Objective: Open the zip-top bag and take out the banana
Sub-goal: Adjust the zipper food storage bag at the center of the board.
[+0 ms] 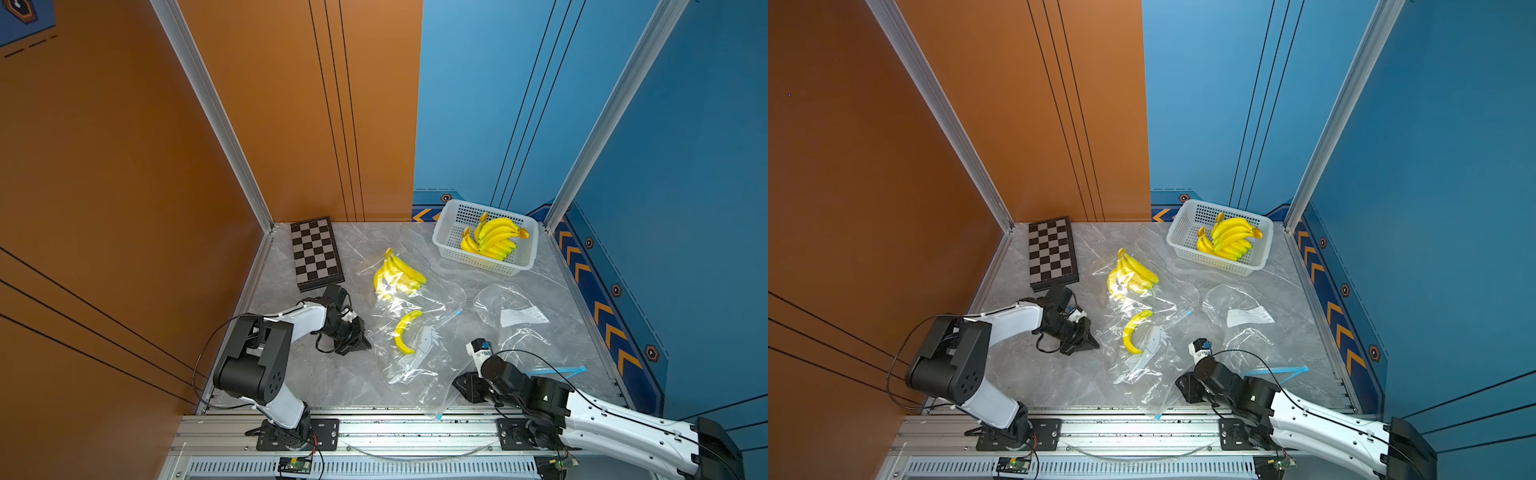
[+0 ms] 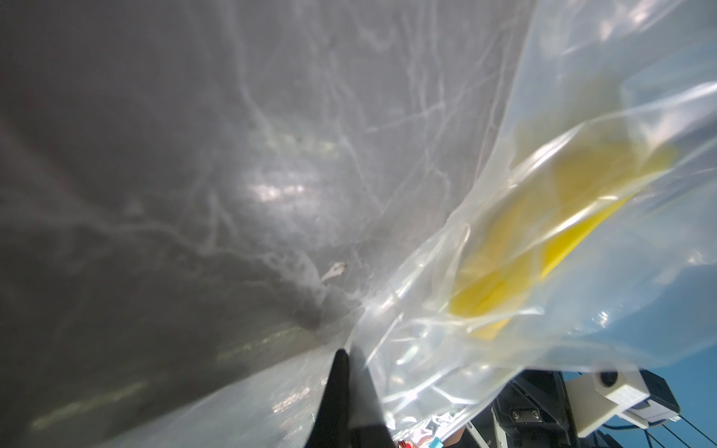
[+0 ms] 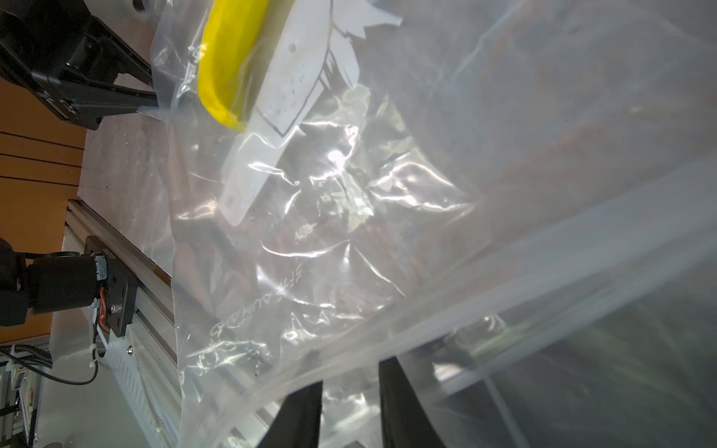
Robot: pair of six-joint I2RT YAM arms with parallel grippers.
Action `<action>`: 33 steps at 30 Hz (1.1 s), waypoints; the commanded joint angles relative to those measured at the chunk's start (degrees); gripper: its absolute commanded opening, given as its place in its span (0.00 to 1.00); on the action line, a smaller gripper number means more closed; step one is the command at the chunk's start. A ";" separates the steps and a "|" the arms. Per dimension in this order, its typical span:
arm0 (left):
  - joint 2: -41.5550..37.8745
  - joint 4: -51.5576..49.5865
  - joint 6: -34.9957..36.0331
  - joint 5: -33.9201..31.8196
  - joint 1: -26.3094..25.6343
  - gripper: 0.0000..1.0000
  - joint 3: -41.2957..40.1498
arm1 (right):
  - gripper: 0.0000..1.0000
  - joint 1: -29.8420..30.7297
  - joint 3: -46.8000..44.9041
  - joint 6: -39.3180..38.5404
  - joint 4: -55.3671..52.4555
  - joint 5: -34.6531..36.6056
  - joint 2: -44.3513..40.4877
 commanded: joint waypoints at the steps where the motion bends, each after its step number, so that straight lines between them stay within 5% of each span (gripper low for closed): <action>1: 0.85 -1.39 1.39 -0.63 -0.61 0.00 -0.07 | 0.29 -0.56 -1.86 -0.98 2.43 -0.03 0.93; 17: 1.16 -1.34 1.02 -1.17 -1.82 0.00 -1.51 | 0.34 2.38 -5.51 -8.51 42.64 7.24 24.27; 20: 1.31 -1.39 0.89 -1.26 -1.95 0.00 -1.50 | 0.40 2.80 -4.38 -12.82 48.12 7.37 27.78; 24: 1.66 -1.39 0.89 -1.39 -2.21 0.00 -1.73 | 0.60 2.78 -2.36 -18.04 53.47 5.85 34.12; 33: 0.55 -1.63 0.52 -1.84 -2.55 0.00 -1.76 | 0.64 4.49 -1.27 -25.80 72.31 6.02 42.73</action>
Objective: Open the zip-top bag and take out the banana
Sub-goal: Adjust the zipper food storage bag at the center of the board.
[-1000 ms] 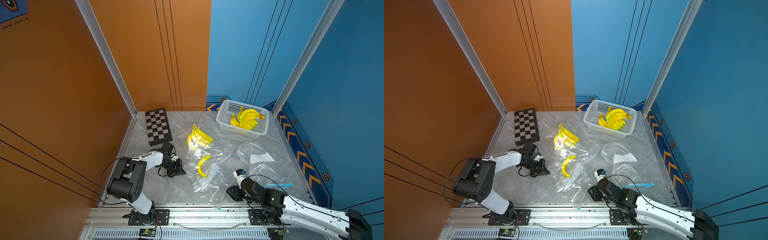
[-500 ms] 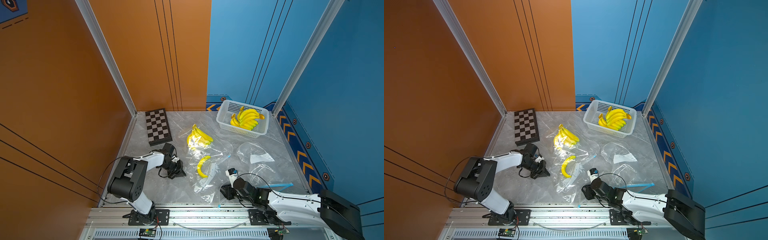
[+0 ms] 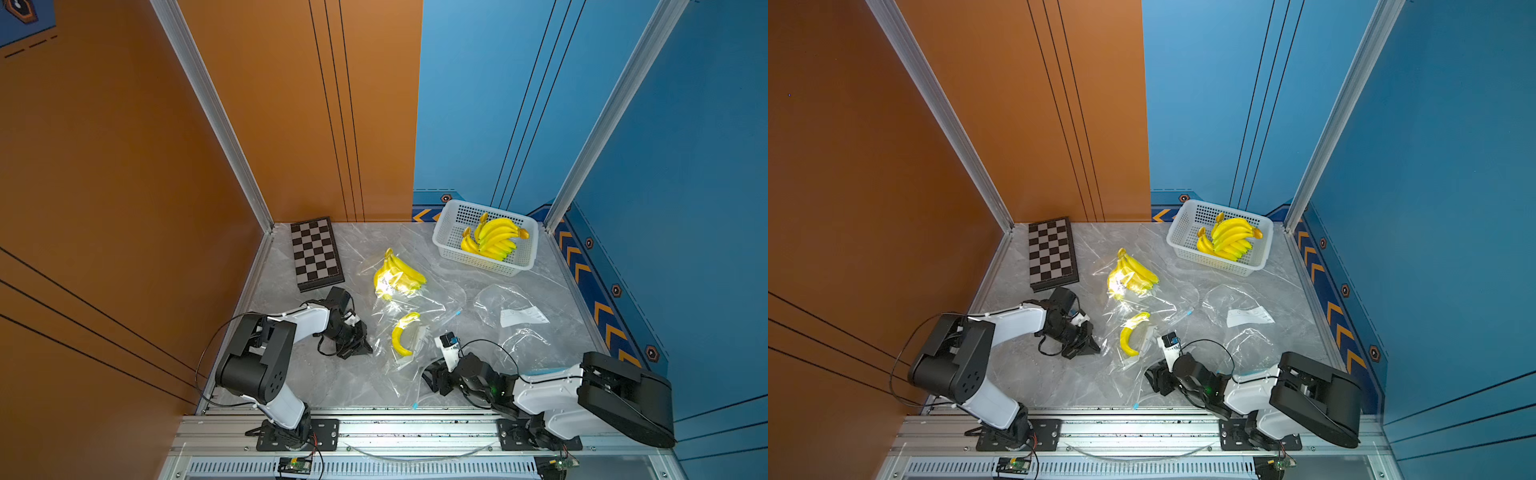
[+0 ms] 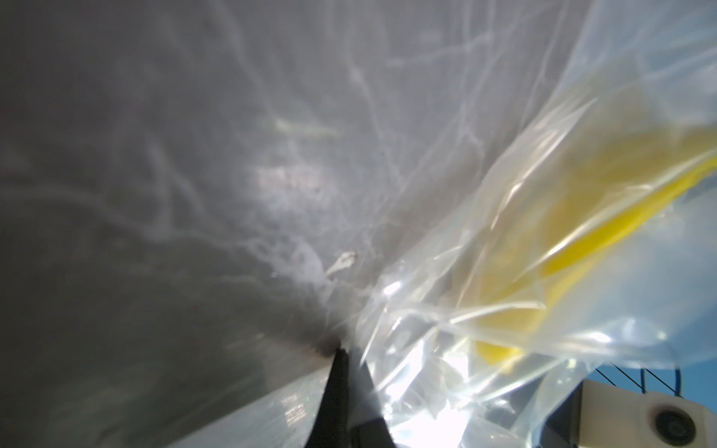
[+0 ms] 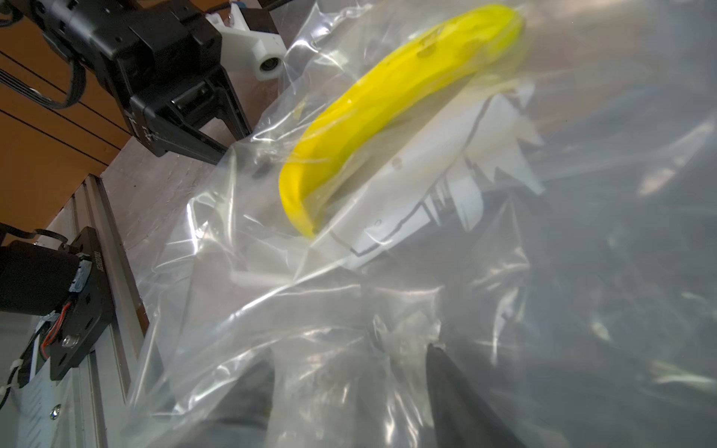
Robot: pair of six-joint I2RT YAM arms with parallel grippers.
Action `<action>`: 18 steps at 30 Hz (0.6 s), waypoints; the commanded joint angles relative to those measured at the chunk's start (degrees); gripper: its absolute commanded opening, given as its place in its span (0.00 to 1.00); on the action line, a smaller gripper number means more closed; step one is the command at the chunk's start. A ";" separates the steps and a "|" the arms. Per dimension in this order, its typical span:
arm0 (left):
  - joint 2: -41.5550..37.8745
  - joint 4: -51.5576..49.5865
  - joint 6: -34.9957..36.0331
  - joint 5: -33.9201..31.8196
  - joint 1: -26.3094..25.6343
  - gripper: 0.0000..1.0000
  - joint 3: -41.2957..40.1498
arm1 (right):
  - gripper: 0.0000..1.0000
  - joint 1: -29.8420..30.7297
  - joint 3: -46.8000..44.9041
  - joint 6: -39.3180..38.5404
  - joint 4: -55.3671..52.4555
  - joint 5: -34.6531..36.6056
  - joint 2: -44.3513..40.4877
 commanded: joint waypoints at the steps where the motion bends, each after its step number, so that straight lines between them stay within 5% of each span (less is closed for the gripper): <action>1: -0.18 -1.90 0.52 -1.91 -0.64 0.00 -0.91 | 0.65 1.78 2.14 -6.89 9.84 3.00 0.50; 6: -0.99 -3.01 0.99 -1.91 -0.02 0.00 -0.45 | 0.68 3.65 8.02 -14.72 -2.22 8.98 -1.81; 7: -1.90 -3.94 1.27 -2.39 0.21 0.06 0.07 | 0.68 3.26 8.33 -14.73 -2.34 8.47 -1.77; 9: -6.10 -6.97 1.55 -5.08 0.79 0.41 1.73 | 0.68 2.42 9.00 -14.26 -3.78 7.10 -1.68; 11: -10.66 -10.24 1.72 -6.89 1.63 0.55 4.11 | 0.68 1.78 9.22 -13.49 -4.54 6.17 -0.84; 15: -15.89 -17.48 3.29 -9.08 2.86 0.70 9.85 | 0.68 0.47 9.99 -12.28 -1.35 3.78 3.33; 18: -19.63 -19.08 1.94 -9.12 2.56 0.73 11.79 | 0.67 0.25 12.48 -12.01 -0.95 2.35 6.08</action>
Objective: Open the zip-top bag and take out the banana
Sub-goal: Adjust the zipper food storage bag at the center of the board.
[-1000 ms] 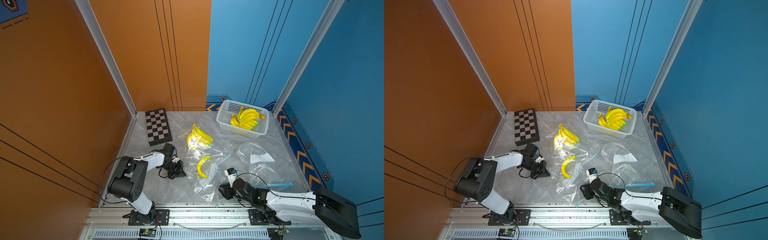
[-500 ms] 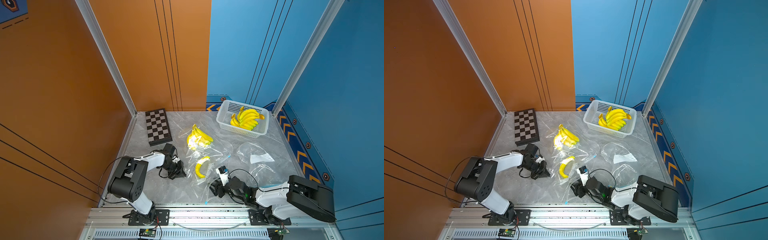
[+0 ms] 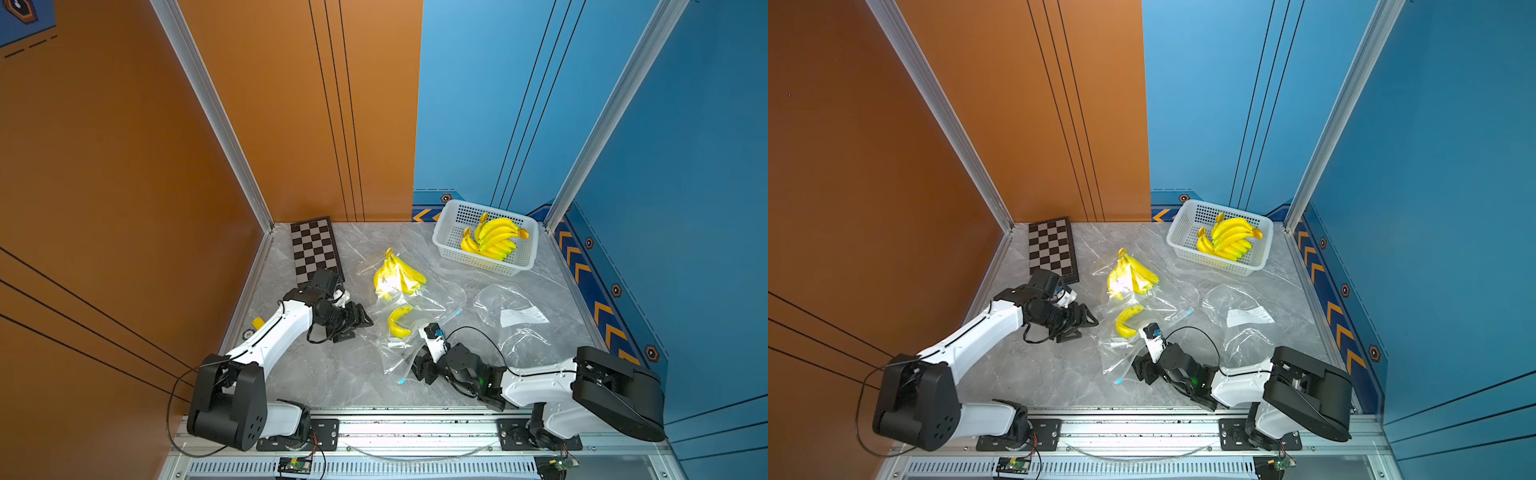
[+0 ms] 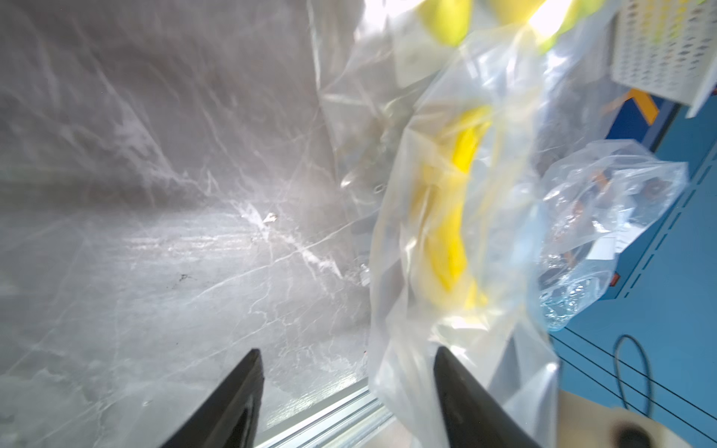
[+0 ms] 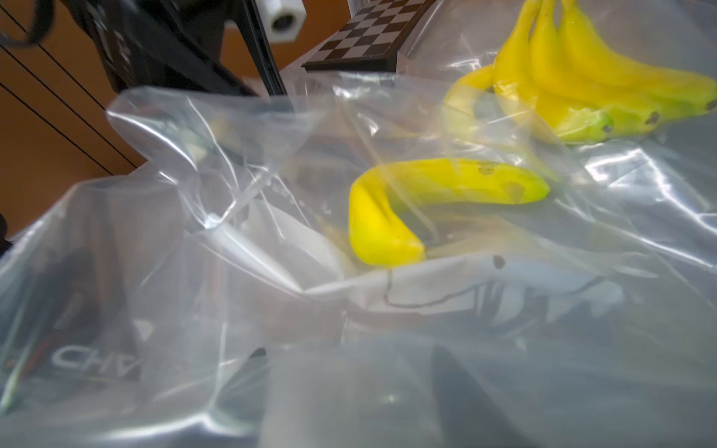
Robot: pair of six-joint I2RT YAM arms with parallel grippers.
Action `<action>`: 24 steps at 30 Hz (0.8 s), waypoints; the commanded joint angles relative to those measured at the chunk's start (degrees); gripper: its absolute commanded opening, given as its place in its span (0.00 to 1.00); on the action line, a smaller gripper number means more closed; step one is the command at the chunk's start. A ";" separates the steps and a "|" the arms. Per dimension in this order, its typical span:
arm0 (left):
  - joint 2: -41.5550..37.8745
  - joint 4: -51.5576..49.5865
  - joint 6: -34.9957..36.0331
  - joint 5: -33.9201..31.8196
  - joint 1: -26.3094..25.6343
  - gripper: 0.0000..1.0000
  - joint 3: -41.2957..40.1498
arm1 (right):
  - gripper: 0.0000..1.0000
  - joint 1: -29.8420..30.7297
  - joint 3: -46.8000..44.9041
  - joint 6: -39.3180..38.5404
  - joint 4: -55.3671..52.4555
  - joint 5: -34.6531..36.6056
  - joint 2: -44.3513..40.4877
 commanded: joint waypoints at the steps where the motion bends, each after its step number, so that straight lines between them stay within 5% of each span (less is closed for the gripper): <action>1: -3.54 -6.91 -0.06 -2.63 -0.80 0.73 2.29 | 0.67 -0.35 3.32 -0.28 -0.10 -1.81 2.37; 5: -5.62 -11.83 0.39 -6.76 -3.49 0.79 4.78 | 0.67 -0.70 4.13 -0.11 0.05 0.32 3.28; 11: -4.54 -10.55 1.78 -2.15 -2.23 0.79 1.57 | 0.68 -1.82 4.57 -0.14 1.66 -0.22 4.49; 17: -3.85 -10.54 0.63 -0.03 -11.22 0.79 9.20 | 0.68 -2.78 7.39 0.38 0.26 -1.52 6.60; 24: -10.02 -9.42 -1.67 -7.68 -16.87 0.75 -2.65 | 0.67 -4.73 10.09 5.22 0.06 -4.41 12.21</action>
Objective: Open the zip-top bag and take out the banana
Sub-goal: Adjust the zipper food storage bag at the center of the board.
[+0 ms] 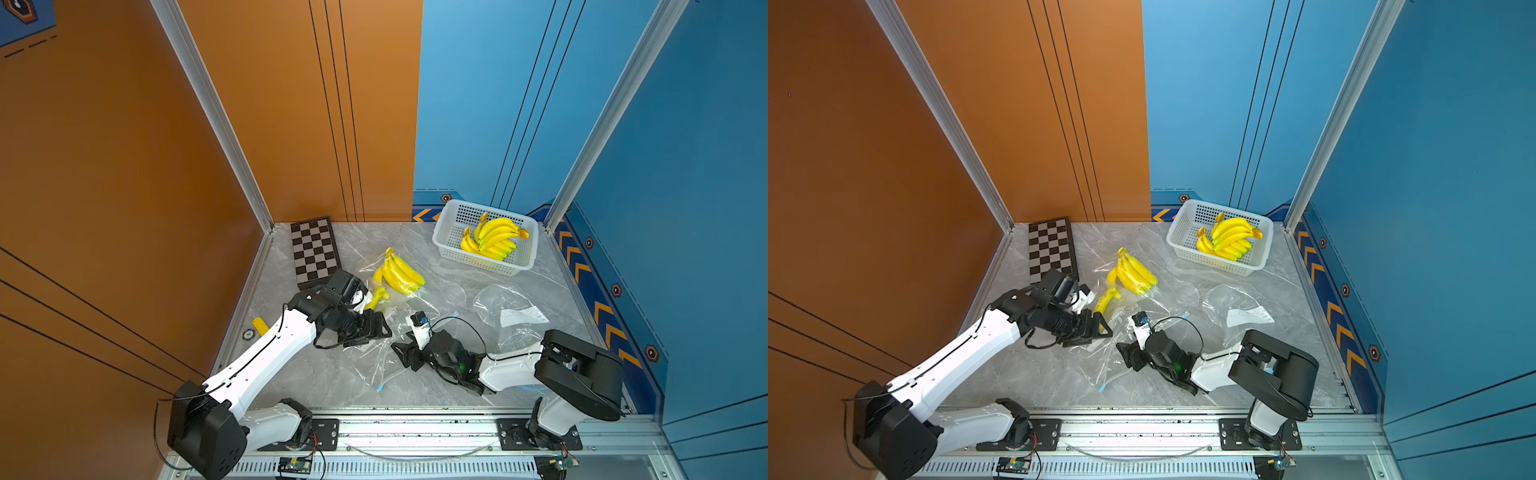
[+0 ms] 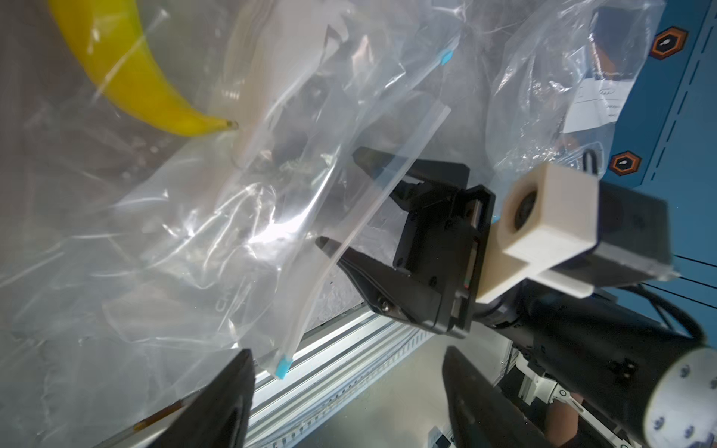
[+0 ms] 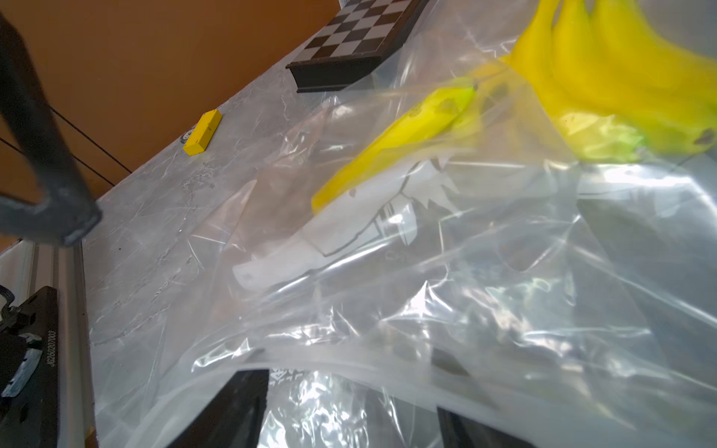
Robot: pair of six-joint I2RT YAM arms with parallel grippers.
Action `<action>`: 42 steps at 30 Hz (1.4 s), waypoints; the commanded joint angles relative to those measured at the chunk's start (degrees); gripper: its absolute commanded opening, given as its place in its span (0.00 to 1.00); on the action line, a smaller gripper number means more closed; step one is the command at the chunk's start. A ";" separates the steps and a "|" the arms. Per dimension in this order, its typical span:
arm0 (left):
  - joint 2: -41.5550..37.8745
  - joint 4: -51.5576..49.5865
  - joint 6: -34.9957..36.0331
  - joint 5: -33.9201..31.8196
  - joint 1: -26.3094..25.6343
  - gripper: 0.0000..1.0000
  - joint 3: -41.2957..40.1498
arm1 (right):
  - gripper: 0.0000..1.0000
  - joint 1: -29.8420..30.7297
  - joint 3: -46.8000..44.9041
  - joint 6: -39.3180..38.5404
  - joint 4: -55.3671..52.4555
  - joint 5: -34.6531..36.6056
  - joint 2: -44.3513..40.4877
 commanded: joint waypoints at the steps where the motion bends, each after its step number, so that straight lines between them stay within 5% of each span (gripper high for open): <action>1: -3.25 -1.22 -1.55 -5.10 -1.06 0.75 -5.39 | 0.67 -1.36 0.18 3.77 -1.10 -1.24 0.69; 8: -2.39 -1.20 1.55 -7.44 -5.75 0.70 -7.80 | 0.66 -2.46 1.77 3.38 -6.06 -4.16 0.77; 13: 0.32 0.62 1.71 -9.52 -9.73 0.79 -6.31 | 0.65 -1.75 3.42 3.90 -6.18 -4.76 2.74; 21: 8.30 0.47 3.10 -19.54 -14.75 0.76 -3.82 | 0.64 -0.96 3.94 5.02 -4.74 -4.42 4.69; 29: 14.85 0.06 5.16 -29.15 -15.96 0.54 -0.45 | 0.64 -0.70 3.90 5.99 -3.22 -4.84 6.18; 37: 19.55 0.28 5.64 -27.97 -16.38 0.00 2.84 | 0.64 -0.79 3.65 6.45 -0.52 -5.49 7.14; 42: 17.36 -0.48 6.05 -25.15 -15.51 0.00 7.34 | 0.61 -0.74 4.30 6.64 5.55 -10.39 8.78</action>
